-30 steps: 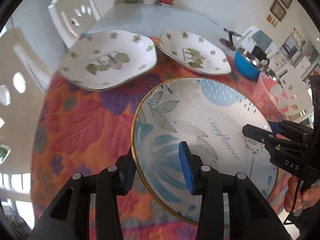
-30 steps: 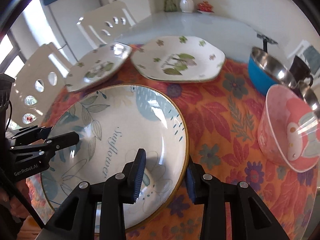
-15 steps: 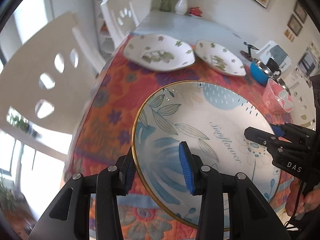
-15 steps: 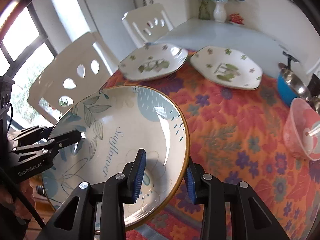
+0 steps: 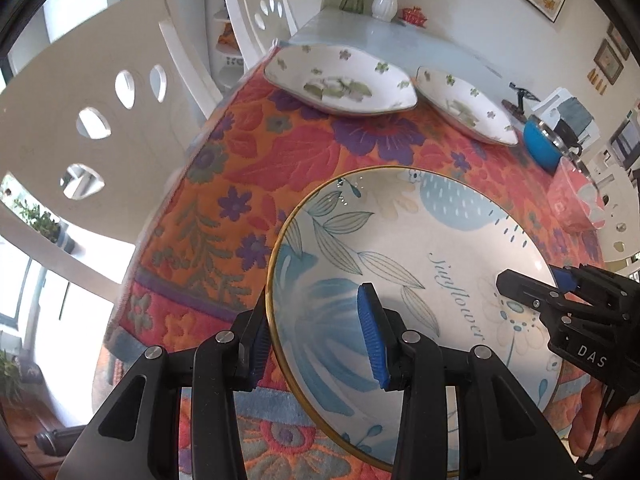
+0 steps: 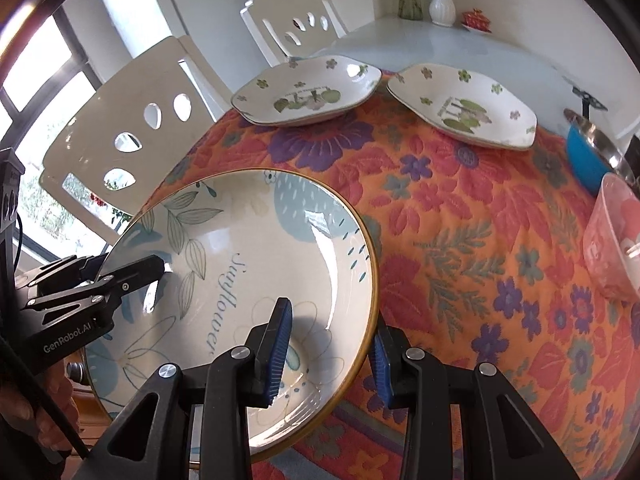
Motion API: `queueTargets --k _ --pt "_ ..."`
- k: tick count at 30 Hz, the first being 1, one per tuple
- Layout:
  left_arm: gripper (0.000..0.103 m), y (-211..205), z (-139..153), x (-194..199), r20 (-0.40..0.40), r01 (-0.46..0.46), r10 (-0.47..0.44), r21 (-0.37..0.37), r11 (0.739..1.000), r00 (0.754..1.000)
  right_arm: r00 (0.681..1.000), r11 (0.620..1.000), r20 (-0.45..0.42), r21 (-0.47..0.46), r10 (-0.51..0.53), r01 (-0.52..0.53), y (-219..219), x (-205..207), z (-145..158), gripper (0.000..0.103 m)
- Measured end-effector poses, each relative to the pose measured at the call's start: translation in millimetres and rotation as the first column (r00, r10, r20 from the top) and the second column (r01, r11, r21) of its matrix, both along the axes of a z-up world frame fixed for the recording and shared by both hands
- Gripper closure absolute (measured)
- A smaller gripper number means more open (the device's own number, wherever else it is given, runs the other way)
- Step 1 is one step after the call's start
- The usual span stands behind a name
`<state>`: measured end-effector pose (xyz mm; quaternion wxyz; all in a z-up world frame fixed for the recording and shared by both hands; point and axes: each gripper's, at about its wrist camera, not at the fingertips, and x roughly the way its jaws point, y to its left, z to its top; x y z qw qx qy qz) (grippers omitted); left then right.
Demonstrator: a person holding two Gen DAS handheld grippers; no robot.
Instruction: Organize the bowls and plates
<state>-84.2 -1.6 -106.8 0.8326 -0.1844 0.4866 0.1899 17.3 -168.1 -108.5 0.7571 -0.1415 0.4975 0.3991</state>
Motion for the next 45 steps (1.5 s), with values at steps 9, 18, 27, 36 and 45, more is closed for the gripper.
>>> queueTargets --k 9,18,27,36,45 --pt "0.067 -4.1 -19.1 -0.8 -0.064 -0.008 0.008 -0.002 1.000 0.998 0.997 0.999 -0.070 -0.037 -0.041 0.038 -7.7 -4.0 -25.5 0.068" --pt "0.074 19.5 49.2 -33.4 -0.024 -0.080 0.085 0.138 0.987 0.996 0.995 0.995 -0.067 -0.076 -0.074 0.069 -40.3 5.6 -1.5 0.068" --pt "0.023 59.2 154.5 17.2 0.238 -0.062 0.026 0.149 0.987 0.971 0.978 0.946 -0.072 0.248 -0.196 0.208 -28.7 68.6 105.4 0.030" --pt "0.023 146.5 151.0 99.8 0.235 0.018 -0.029 0.046 0.999 0.971 0.960 0.948 0.034 0.173 -0.277 0.267 61.1 132.4 127.1 0.029" --pt "0.029 191.4 34.0 182.4 0.080 0.083 -0.069 -0.196 0.977 0.994 0.931 0.941 -0.150 0.008 -0.333 0.338 113.7 181.8 32.5 0.030"
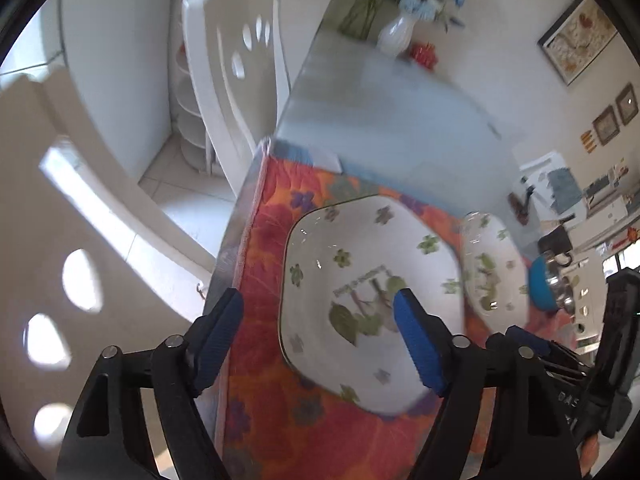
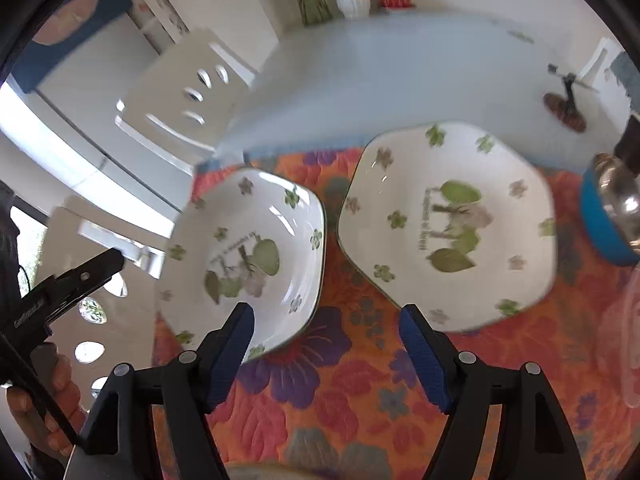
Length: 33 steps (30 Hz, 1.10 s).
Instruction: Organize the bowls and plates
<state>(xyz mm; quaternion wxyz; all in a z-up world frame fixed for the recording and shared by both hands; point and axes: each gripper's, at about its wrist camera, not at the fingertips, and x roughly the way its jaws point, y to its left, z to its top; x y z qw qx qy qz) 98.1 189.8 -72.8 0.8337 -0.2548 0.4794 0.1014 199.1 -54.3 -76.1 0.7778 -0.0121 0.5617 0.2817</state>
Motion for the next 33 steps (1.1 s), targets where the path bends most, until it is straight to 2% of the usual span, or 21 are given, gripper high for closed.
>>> queueTargets --k 6,8,10,13,16,20,21,22,23,24,25,27,30,33 --pt "0.036 15.8 -37.0 23.7 -0.051 0.008 -0.011 -0.045 0.999 0.999 0.999 1.000 -0.033 -0.002 -0.008 0.008 23.3 16.6 -29.8 0.033" --pt "0.038 15.8 -42.2 27.9 -0.056 0.021 -0.023 -0.037 0.999 0.998 0.999 1.000 -0.034 0.011 0.011 -0.010 30.0 18.3 -33.9 0.034" --pt "0.045 15.3 -44.4 30.0 -0.048 0.038 -0.040 -0.035 0.999 0.998 1.000 1.000 -0.011 -0.015 0.025 -0.025 38.3 17.0 -36.2 0.036" --pt "0.046 16.3 -46.3 28.7 -0.024 0.042 -0.043 -0.057 0.997 0.999 0.999 0.999 -0.018 -0.011 0.030 -0.030 41.0 16.3 -41.1 0.039" --pt "0.051 16.6 -50.8 32.2 -0.015 0.054 -0.055 -0.078 0.995 0.998 0.999 0.999 -0.029 -0.009 0.034 -0.035 39.7 17.5 -47.1 0.046" --pt "0.052 19.4 -55.7 40.0 -0.010 0.051 -0.052 -0.067 0.996 0.999 0.998 0.999 -0.050 0.004 0.048 -0.047 42.4 23.0 -58.5 0.061" --pt "0.052 20.0 -55.5 41.8 -0.004 0.051 -0.051 -0.065 0.997 0.999 0.996 0.998 -0.060 0.020 0.058 -0.057 43.7 23.8 -61.4 0.068" --pt "0.055 19.5 -55.0 43.6 0.000 0.054 -0.054 -0.060 0.997 0.999 0.996 0.998 -0.065 0.030 0.066 -0.064 45.3 24.3 -63.3 0.069" --pt "0.062 17.3 -53.2 45.2 0.006 0.070 -0.070 -0.047 0.996 0.998 0.996 0.997 -0.058 0.021 0.069 -0.068 48.6 24.7 -65.8 0.070" --pt "0.075 14.5 -51.8 46.0 0.008 0.090 -0.089 -0.038 0.995 0.996 0.996 0.997 -0.041 0.005 0.077 -0.077 50.7 23.9 -65.9 0.072" --pt "0.075 8.4 -48.7 47.0 -0.011 0.107 -0.106 0.017 0.994 0.994 0.995 0.995 -0.012 -0.016 0.096 -0.096 53.8 21.8 -64.3 0.072" --pt "0.075 1.1 -44.1 43.3 -0.021 0.128 -0.127 0.080 0.989 0.992 0.989 0.989 0.033 -0.059 0.141 -0.139 58.6 15.5 -61.1 0.073" --pt "0.075 0.7 -31.5 26.0 0.023 0.112 -0.113 0.040 0.993 0.993 0.982 0.983 0.049 -0.050 0.181 -0.179 52.5 2.7 -51.9 0.073" --pt "0.075 -10.7 -13.3 7.0 0.033 0.094 -0.096 0.068 0.993 0.995 0.983 0.984 0.051 -0.046 0.176 -0.173 41.6 -14.4 -38.0 0.073"
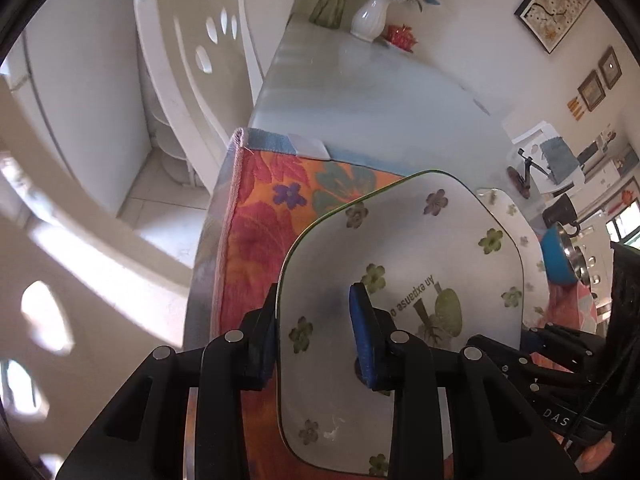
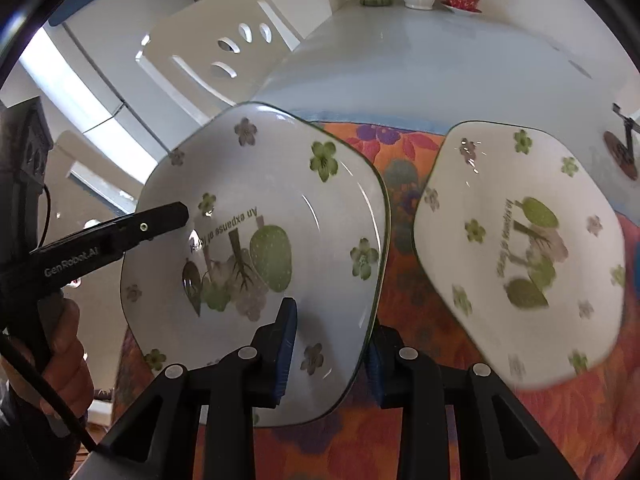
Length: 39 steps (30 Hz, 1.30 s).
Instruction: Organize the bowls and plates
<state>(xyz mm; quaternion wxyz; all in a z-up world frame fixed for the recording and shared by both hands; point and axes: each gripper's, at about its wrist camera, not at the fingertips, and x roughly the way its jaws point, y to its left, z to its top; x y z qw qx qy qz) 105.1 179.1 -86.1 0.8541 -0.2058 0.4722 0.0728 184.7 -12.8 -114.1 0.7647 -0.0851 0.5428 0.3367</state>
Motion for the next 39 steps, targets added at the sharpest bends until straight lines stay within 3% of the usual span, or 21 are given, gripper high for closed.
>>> queueTargets --k 8,17,26,39 --pt "0.075 -30.1 42.8 -64.0 0.048 -0.085 0.085 -0.005 0.996 0.995 0.997 0.998 -0.065 0.043 -0.052 0.055 -35.9 -46.8 40.2 0.073" --pt "0.075 -89.3 56.1 -118.2 0.042 -0.061 0.060 0.007 0.998 0.997 0.995 0.998 -0.086 0.042 -0.050 0.054 -91.7 -98.7 58.6 0.073" --pt "0.075 -142.1 36.9 -156.5 -0.010 -0.025 0.025 -0.009 1.000 1.000 0.995 1.000 -0.098 -0.005 -0.020 0.019 -146.0 -139.4 51.1 0.073" --pt "0.075 -172.9 -11.0 -178.6 -0.137 -0.013 0.011 -0.020 1.000 0.990 0.985 0.996 -0.175 -0.086 0.005 -0.020 -167.7 -157.2 4.6 0.072"
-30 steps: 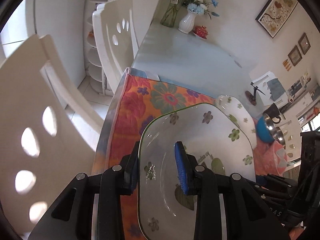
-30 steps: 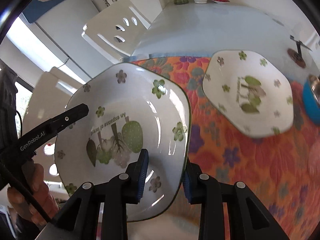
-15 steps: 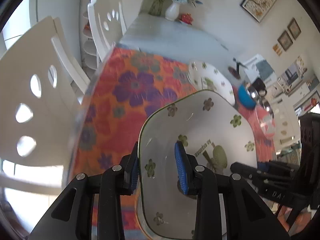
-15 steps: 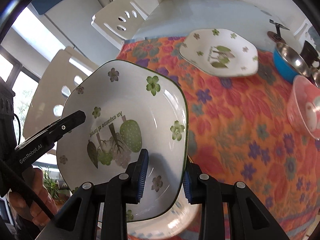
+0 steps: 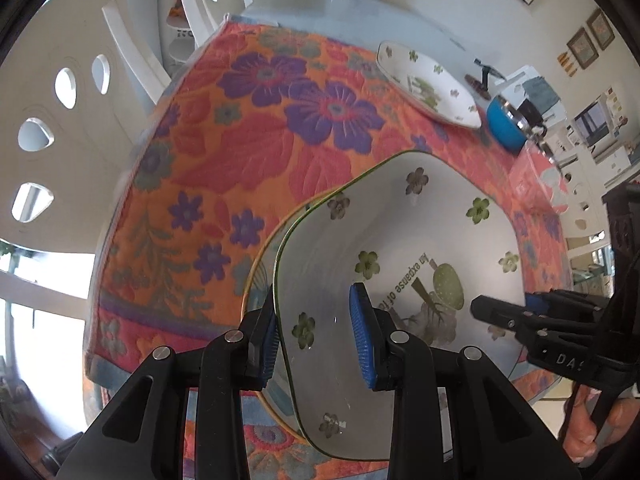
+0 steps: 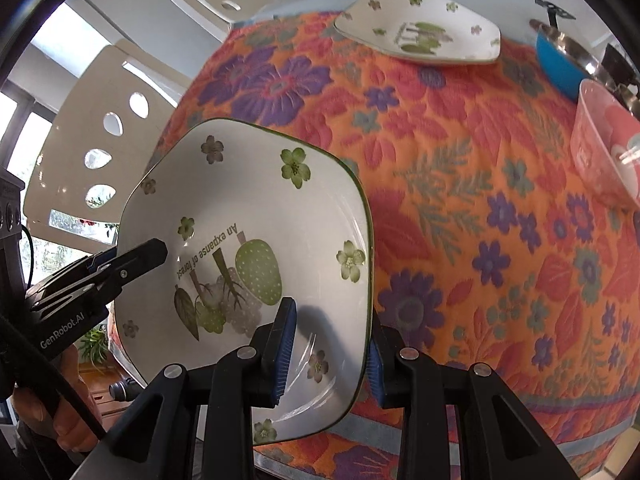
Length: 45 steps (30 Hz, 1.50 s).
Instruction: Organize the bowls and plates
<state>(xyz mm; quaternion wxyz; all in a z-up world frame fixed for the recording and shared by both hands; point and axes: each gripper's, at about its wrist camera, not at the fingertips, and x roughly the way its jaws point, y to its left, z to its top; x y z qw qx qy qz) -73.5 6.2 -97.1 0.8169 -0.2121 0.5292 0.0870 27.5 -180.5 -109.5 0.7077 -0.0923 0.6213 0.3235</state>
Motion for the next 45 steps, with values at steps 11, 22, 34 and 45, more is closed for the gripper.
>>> queueTargets --k 11,22,34,45 --pt "0.075 -2.6 -17.9 0.6 -0.054 0.011 -0.013 -0.039 0.999 0.998 0.999 0.998 0.048 -0.061 0.017 -0.014 4.8 -0.4 -5.1 0.072" --pt "0.075 19.9 15.2 -4.7 0.025 0.018 -0.018 0.005 1.000 1.000 0.999 0.996 0.036 -0.082 0.025 -0.022 8.0 2.1 -9.5 0.073" --pt "0.072 49.2 53.2 34.1 0.141 0.043 -0.039 -0.023 0.999 0.989 0.999 0.997 0.016 -0.075 0.029 -0.028 -5.4 5.7 2.6 0.068" --pt "0.072 43.3 41.0 81.8 0.135 0.158 -0.152 -0.033 0.987 0.979 0.994 0.971 0.080 -0.233 0.069 -0.049 31.4 -14.1 -13.0 0.065"
